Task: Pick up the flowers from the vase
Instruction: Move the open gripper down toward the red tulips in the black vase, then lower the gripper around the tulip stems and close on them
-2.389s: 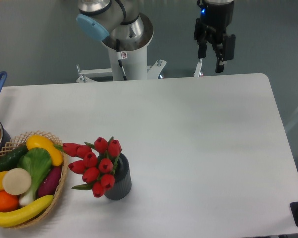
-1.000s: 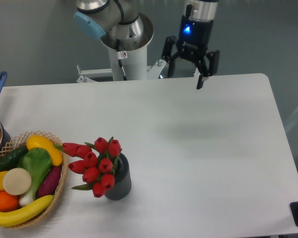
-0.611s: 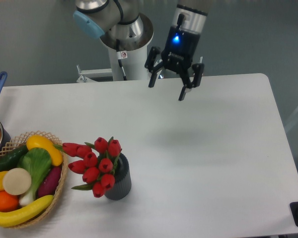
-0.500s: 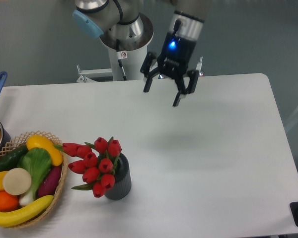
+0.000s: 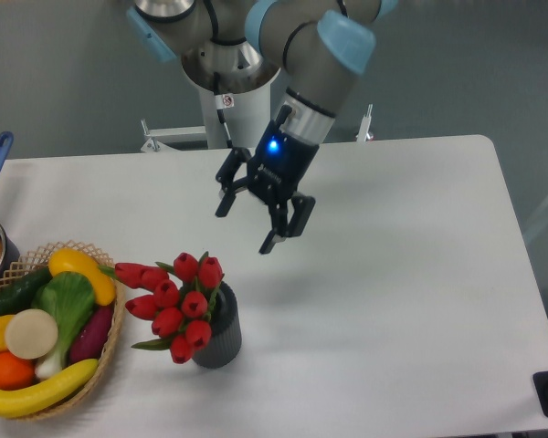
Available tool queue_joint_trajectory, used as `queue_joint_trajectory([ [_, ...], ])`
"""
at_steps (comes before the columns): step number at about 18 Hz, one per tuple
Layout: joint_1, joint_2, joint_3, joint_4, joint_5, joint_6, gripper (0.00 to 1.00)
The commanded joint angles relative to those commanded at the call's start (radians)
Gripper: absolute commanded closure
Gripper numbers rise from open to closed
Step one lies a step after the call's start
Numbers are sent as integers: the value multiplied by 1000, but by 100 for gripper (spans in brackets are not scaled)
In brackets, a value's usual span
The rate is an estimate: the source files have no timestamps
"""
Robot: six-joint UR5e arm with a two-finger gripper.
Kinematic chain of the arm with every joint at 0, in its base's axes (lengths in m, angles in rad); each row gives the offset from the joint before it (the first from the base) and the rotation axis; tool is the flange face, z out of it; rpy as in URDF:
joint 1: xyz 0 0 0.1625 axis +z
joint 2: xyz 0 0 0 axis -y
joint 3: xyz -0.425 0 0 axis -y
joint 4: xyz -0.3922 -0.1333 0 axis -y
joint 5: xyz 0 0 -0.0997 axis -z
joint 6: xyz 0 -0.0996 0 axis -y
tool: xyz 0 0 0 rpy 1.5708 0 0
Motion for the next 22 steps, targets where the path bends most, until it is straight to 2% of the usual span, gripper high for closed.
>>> queue_joint_trajectory([
  [2, -21, -35, 9, 48, -14, -34, 0],
  [4, -37, -71, 34, 51, -25, -54, 0],
  [9, -64, -115, 103, 52, -51, -183, 0],
  [22, -109, -180, 143, 56, -40, -146, 0],
])
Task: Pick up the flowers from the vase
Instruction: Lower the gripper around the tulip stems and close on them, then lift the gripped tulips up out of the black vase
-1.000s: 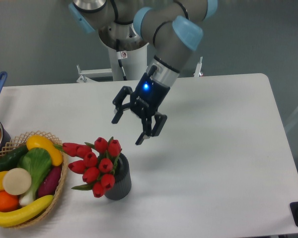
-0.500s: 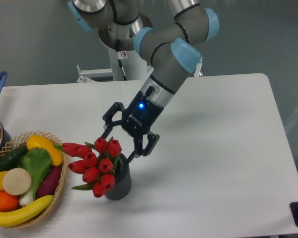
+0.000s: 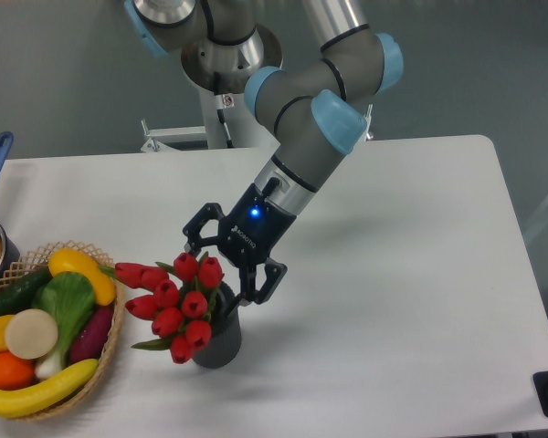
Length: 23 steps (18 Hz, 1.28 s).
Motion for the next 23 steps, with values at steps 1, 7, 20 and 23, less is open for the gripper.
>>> queue_joint_trajectory([
  [1, -2, -2, 2, 0, 2, 2, 0],
  [7, -20, -14, 3, 0, 6, 14, 4],
  [20, -9, -2, 5, -2, -5, 3, 77],
  [23, -6, -2, 6, -2, -9, 2, 80],
])
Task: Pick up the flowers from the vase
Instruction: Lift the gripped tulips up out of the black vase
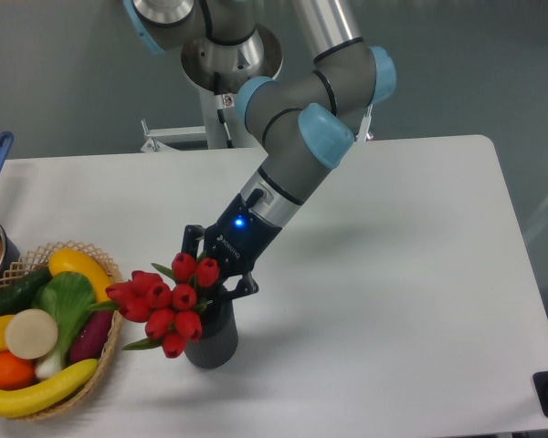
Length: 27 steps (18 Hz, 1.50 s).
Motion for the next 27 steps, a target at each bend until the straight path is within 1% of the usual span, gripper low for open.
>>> queue_joint_trajectory([
  [4, 15, 18, 26, 0, -5, -37, 79],
  [8, 35, 37, 67, 0, -77, -110, 78],
  [12, 48, 75, 80, 0, -84, -153, 78],
  [16, 61, 123, 103, 0, -124, -253, 78],
  [21, 60, 149, 138, 0, -133, -331, 78],
  [27, 60, 167, 215, 0, -153, -446, 78],
])
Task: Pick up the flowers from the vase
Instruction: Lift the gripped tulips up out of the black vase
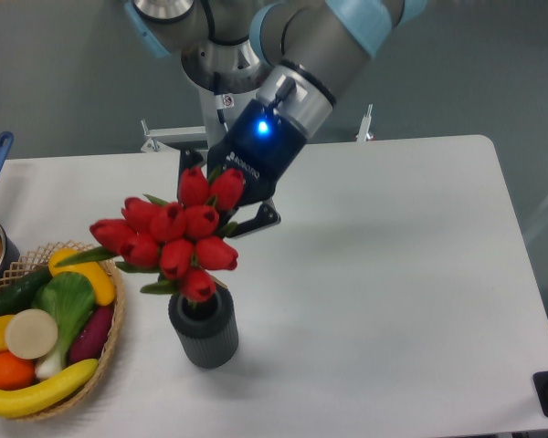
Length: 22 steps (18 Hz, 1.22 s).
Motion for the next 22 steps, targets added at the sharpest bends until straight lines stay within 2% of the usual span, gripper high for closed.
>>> queue_joint_trajectory([
  [4, 12, 0, 46, -2, -9, -29, 78],
  [7, 63, -2, 54, -2, -8, -28, 78],
  [14, 212, -34, 32, -2, -9, 58, 78],
  [18, 259, -44, 11, -2, -31, 104, 78],
  [22, 262, -43, -14, 0, -31, 132, 78],
])
